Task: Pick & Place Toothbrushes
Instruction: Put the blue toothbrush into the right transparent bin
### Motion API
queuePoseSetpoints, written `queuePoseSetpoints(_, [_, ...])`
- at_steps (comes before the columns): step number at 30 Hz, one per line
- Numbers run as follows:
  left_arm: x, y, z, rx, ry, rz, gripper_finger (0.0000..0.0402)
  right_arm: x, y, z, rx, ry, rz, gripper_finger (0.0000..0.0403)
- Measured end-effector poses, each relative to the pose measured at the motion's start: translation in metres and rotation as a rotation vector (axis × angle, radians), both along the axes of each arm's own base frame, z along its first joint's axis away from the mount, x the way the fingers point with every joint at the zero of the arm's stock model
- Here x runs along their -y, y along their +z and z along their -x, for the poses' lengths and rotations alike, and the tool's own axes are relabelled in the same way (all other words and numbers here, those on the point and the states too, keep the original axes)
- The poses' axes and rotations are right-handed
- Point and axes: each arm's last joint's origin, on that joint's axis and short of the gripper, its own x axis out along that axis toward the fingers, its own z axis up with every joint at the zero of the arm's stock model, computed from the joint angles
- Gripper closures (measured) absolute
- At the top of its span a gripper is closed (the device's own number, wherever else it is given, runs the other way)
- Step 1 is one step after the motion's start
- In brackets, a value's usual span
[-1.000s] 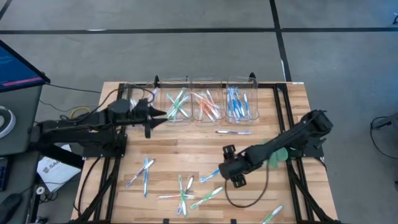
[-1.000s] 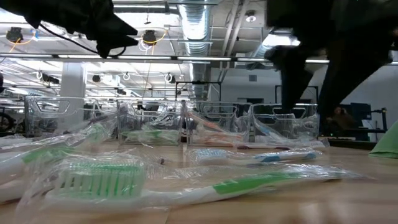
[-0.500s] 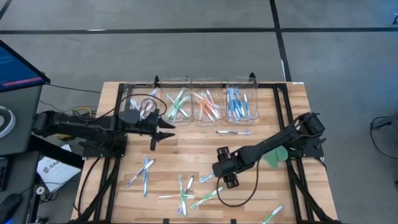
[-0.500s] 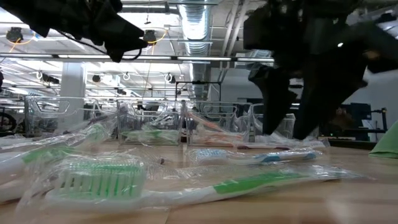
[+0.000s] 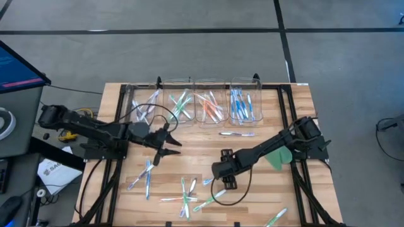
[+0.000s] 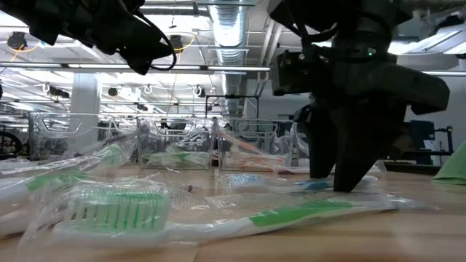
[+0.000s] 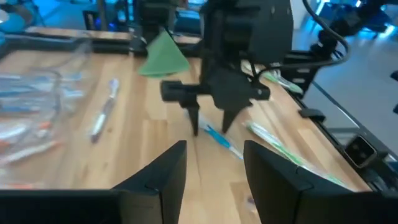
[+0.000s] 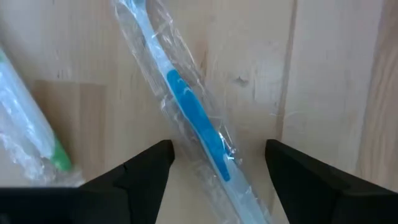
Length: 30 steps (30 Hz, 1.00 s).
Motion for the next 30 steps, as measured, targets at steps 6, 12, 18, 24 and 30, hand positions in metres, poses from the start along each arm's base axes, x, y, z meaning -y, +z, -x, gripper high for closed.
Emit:
queuePoseSetpoints(6, [0.018,-0.010,-0.008,-0.015,-0.079,0.004,0.0248,-0.009,0.005,-0.004,0.025,-0.016,-0.007,0.0223])
queuePoseSetpoints(12, [0.037,-0.021,-0.015,-0.020,-0.154,0.003,0.0248,-0.016,0.007,-0.007,0.082,-0.064,0.031,0.0352])
queuePoseSetpoints(18, [0.047,-0.031,-0.018,-0.045,-0.190,-0.002,0.0248,-0.027,0.014,-0.009,0.115,-0.070,0.081,0.0373])
queuePoseSetpoints(24, [0.047,-0.030,-0.018,-0.025,-0.200,-0.035,0.0248,-0.053,0.032,-0.002,0.117,-0.083,0.189,0.0387])
queuePoseSetpoints(30, [0.047,-0.028,-0.019,0.011,-0.220,-0.096,0.0248,-0.073,0.066,0.001,0.181,-0.083,0.337,0.0381])
